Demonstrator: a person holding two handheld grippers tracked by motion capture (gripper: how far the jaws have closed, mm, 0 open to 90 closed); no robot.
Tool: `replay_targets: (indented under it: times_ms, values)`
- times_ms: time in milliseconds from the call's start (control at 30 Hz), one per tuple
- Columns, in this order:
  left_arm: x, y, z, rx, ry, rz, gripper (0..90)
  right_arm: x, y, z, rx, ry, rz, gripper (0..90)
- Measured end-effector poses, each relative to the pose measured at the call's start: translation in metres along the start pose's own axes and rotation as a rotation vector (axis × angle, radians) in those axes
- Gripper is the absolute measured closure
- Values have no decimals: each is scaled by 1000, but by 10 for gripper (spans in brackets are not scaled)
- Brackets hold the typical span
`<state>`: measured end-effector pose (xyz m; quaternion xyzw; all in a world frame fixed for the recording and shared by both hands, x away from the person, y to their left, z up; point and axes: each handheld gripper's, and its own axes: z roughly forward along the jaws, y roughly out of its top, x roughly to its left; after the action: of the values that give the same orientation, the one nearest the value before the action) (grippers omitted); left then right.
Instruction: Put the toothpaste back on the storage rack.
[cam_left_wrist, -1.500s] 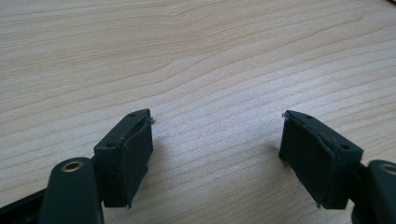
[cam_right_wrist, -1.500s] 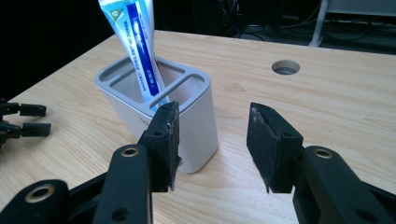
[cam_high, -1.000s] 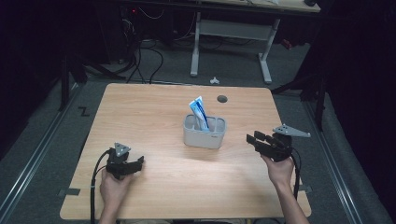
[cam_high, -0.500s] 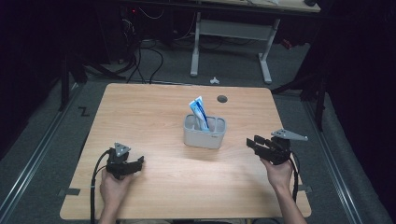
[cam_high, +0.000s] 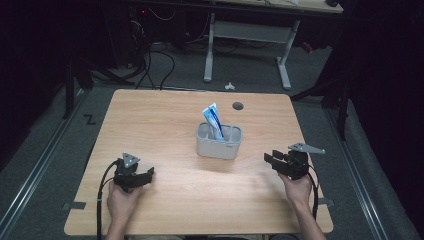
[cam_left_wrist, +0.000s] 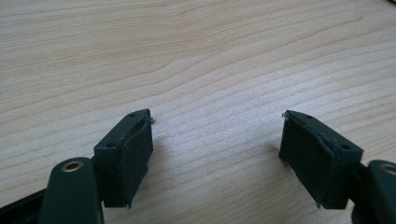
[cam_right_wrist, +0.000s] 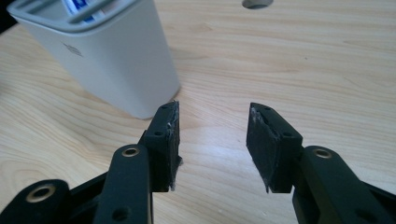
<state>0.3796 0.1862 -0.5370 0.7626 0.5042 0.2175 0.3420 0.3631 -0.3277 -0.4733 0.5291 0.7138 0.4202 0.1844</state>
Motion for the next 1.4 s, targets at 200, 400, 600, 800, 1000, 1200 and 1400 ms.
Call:
replay_targets:
  times_ms: [200, 400, 600, 800, 1000, 1200, 1400]
  values:
    - [0, 0, 0, 0, 0, 0, 258, -6, -8, 7, 22, -21, 8, 550]
    - [0, 0, 0, 0, 0, 0, 258, -7, -13, 14, 44, -42, 1, 550]
    - [0, 0, 0, 0, 0, 0, 258, -5, -14, 20, 58, -53, -16, 546]
    - [0, 0, 0, 0, 0, 0, 258, -3, -16, 28, 70, -62, -26, 543]
    - [0, 0, 0, 0, 0, 0, 258, -4, -19, 32, 77, -69, -28, 538]
    - [0, 0, 0, 0, 0, 0, 258, -8, -23, 34, 79, -76, -17, 537]
    - [0, 0, 0, 0, 0, 0, 258, -9, -26, 37, 90, -81, -5, 535]
